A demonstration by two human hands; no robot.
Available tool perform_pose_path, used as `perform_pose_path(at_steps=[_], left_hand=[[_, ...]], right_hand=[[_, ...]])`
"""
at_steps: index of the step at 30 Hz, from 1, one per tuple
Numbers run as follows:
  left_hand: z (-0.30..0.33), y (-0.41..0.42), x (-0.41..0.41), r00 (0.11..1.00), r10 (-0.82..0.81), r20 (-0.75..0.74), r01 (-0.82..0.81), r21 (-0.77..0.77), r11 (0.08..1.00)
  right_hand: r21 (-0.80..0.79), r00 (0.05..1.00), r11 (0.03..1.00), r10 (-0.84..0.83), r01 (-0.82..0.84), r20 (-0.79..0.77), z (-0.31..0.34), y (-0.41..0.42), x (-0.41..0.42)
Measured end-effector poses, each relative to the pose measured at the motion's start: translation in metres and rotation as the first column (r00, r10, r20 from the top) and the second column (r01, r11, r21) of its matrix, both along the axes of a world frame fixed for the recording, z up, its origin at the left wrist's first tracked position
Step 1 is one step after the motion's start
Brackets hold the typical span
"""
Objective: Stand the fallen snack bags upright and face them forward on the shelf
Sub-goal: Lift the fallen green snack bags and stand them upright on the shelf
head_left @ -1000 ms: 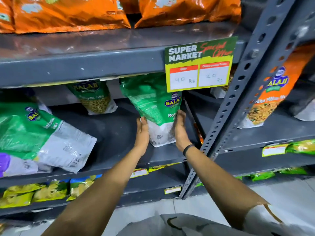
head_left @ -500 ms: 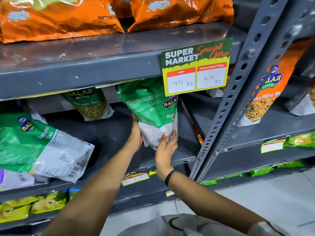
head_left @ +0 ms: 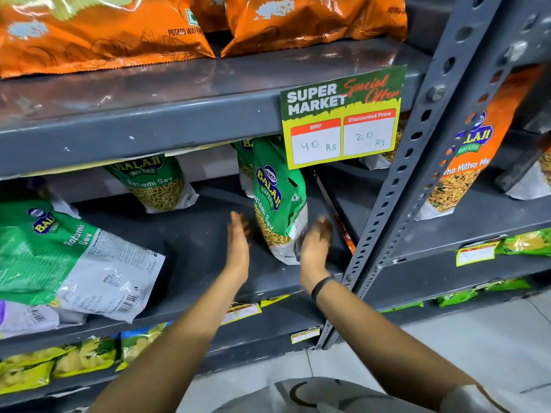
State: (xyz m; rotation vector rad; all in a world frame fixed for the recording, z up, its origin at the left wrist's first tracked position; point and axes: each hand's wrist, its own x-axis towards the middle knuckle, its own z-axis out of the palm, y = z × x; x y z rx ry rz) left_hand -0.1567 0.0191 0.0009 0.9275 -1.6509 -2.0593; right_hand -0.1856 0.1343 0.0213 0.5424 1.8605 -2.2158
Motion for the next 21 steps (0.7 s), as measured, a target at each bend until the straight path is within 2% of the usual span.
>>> perform_pose_path(at_steps=[2, 5, 7, 9, 12, 15, 18, 21], left_hand=[[0.011, -0.013, -0.02, 0.999, -0.022, -0.033, 0.022, 0.006, 1.0], [0.027, -0.019, -0.048, 0.99, -0.139, -0.038, 0.141, 0.041, 0.989], [0.032, -0.017, -0.06, 0.96, -0.268, -0.082, 0.276, 0.105, 0.955], [0.03, -0.013, -0.064, 0.948, -0.295, -0.115, 0.31, 0.139, 0.941], [0.028, -0.007, -0.052, 0.965, -0.222, -0.136, 0.235, 0.09, 0.968], [0.018, 0.006, -0.033, 0.986, -0.118, -0.12, 0.125, 0.048, 0.991], [0.01, 0.028, -0.013, 0.995, 0.07, -0.077, -0.066, 0.055, 0.996], [0.015, 0.037, -0.002, 0.991, 0.114, -0.067, -0.107, 0.105, 0.989]], right_hand=[[0.028, 0.997, 0.999, -0.033, 0.031, 0.063, -0.003, -0.002, 0.025], [-0.036, 0.99, 0.995, 0.101, -0.098, 0.103, -0.001, -0.009, 0.055], [-0.064, 0.982, 0.983, 0.177, -0.173, 0.064, -0.001, -0.011, 0.06], [-0.037, 0.98, 0.98, 0.199, -0.198, 0.021, -0.004, -0.01, 0.054], [0.043, 0.979, 0.979, 0.201, -0.2, -0.024, -0.008, -0.003, 0.036], [-0.015, 0.98, 0.984, 0.174, -0.177, -0.101, -0.01, 0.007, 0.007], [-0.059, 0.963, 0.963, 0.259, -0.263, -0.073, -0.01, 0.013, -0.024], [-0.034, 0.957, 0.956, 0.29, -0.29, -0.01, -0.012, 0.011, -0.034]])
